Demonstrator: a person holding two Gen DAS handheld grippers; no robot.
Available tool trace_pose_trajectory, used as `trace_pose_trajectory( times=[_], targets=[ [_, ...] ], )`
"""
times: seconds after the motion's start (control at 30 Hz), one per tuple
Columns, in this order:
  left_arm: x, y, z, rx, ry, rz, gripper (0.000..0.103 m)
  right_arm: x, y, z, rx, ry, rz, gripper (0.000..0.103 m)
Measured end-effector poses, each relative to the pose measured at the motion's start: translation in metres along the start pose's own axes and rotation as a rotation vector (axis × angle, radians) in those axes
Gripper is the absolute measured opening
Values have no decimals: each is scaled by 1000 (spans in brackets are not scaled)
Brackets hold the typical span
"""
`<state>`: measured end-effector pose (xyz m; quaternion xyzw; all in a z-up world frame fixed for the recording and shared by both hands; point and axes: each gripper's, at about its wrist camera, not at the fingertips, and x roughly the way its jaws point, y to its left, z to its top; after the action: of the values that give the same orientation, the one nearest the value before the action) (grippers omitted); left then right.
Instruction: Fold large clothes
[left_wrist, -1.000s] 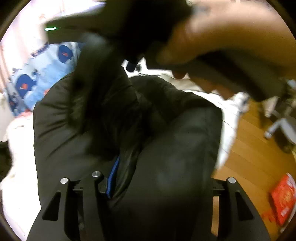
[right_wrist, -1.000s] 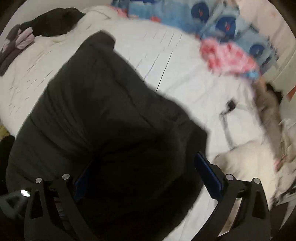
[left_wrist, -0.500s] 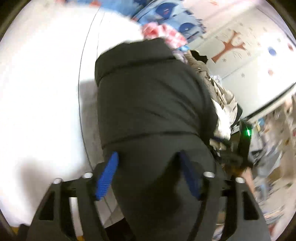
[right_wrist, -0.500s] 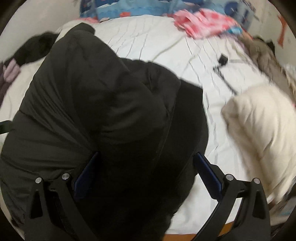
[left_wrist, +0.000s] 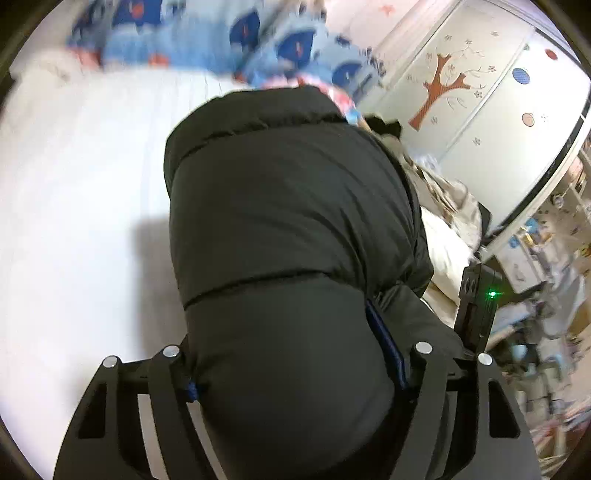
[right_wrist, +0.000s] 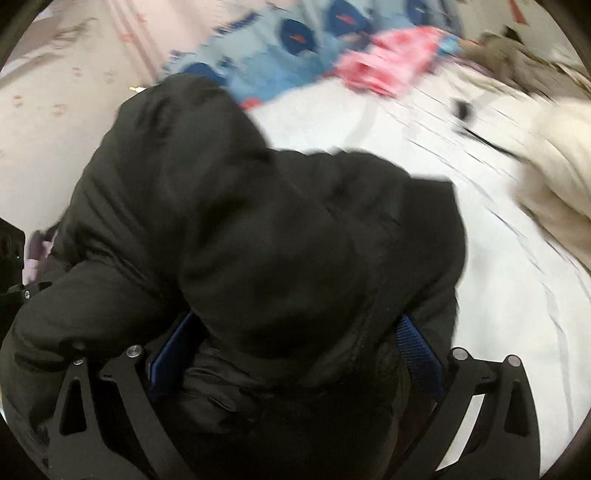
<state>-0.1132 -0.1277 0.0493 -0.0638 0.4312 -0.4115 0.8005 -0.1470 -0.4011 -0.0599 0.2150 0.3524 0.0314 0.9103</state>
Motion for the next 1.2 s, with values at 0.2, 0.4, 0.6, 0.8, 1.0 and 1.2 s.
trace_pose_trajectory(
  times=[0.2,0.4,0.6,0.8,1.0,1.2],
  targets=[
    [-52,70,11,65,-19,276,70,81,70,1,-127,141,44,97],
    [-45,141,-22,-104,118,294,74,92,51,-21,-94,269,52,97],
    [-31,102,-4,57,82,429,75,30,78,29,-163,57,-20,97],
    [-22,104,2,74,124,438,76,73,117,67,-333,57,-236,97],
    [-41,101,20,82,82,413,77,176,46,54,-134,278,-208,97],
    [-35,98,22,125,145,470,78,110,43,57,-115,178,-138,97]
  ],
)
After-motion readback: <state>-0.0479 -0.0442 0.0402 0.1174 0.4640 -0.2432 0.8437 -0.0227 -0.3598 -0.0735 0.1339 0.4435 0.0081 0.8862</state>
